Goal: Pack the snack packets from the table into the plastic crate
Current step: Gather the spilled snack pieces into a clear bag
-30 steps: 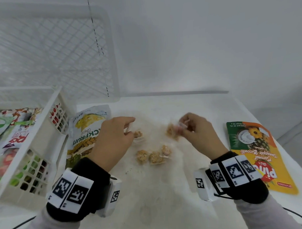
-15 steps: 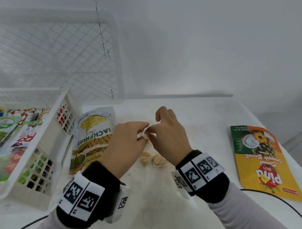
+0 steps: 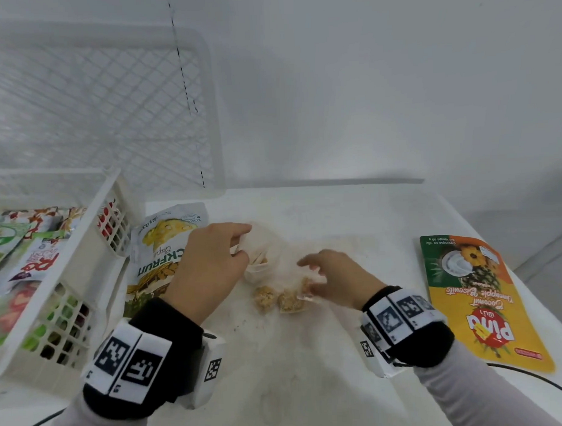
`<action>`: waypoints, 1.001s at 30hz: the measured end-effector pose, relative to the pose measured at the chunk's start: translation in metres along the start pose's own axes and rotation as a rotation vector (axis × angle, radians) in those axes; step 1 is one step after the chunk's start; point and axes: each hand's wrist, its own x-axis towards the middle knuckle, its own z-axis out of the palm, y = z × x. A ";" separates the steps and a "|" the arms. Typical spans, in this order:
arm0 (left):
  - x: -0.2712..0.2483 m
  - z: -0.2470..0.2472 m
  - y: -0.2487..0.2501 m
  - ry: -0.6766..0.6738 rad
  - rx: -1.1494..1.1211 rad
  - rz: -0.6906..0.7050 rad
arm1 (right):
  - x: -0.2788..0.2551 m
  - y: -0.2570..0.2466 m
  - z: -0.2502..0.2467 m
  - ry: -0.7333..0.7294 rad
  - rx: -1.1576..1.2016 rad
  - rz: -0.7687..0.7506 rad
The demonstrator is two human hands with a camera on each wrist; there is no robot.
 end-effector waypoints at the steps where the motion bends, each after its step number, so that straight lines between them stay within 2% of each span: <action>1: 0.000 0.000 0.001 -0.005 -0.003 0.003 | 0.001 0.001 0.006 -0.046 -0.057 0.014; 7: -0.001 0.002 0.001 -0.007 0.003 0.016 | 0.007 0.008 0.015 -0.001 -0.043 0.092; 9: -0.002 0.002 0.000 -0.006 -0.005 0.008 | 0.006 0.010 0.010 0.020 0.103 0.157; 11: -0.003 0.001 -0.001 -0.004 -0.006 0.002 | 0.002 0.009 -0.003 0.106 0.267 0.153; 13: -0.003 0.001 -0.002 0.002 0.006 0.001 | -0.002 0.002 -0.022 0.282 0.383 0.085; 16: -0.003 0.001 -0.002 0.009 0.012 0.001 | -0.011 -0.018 -0.049 0.536 0.687 -0.098; 19: -0.002 0.002 -0.001 0.017 0.017 0.000 | -0.014 -0.044 -0.054 0.585 0.857 -0.242; 21: -0.002 0.002 0.000 0.017 0.006 -0.015 | -0.013 -0.060 -0.045 0.607 0.781 -0.306; 24: -0.003 0.001 0.001 0.030 0.014 -0.026 | -0.011 -0.072 -0.026 0.652 0.469 -0.384; 30: -0.007 0.003 0.008 0.036 -0.001 0.015 | -0.006 -0.077 -0.002 0.665 -0.006 -0.373</action>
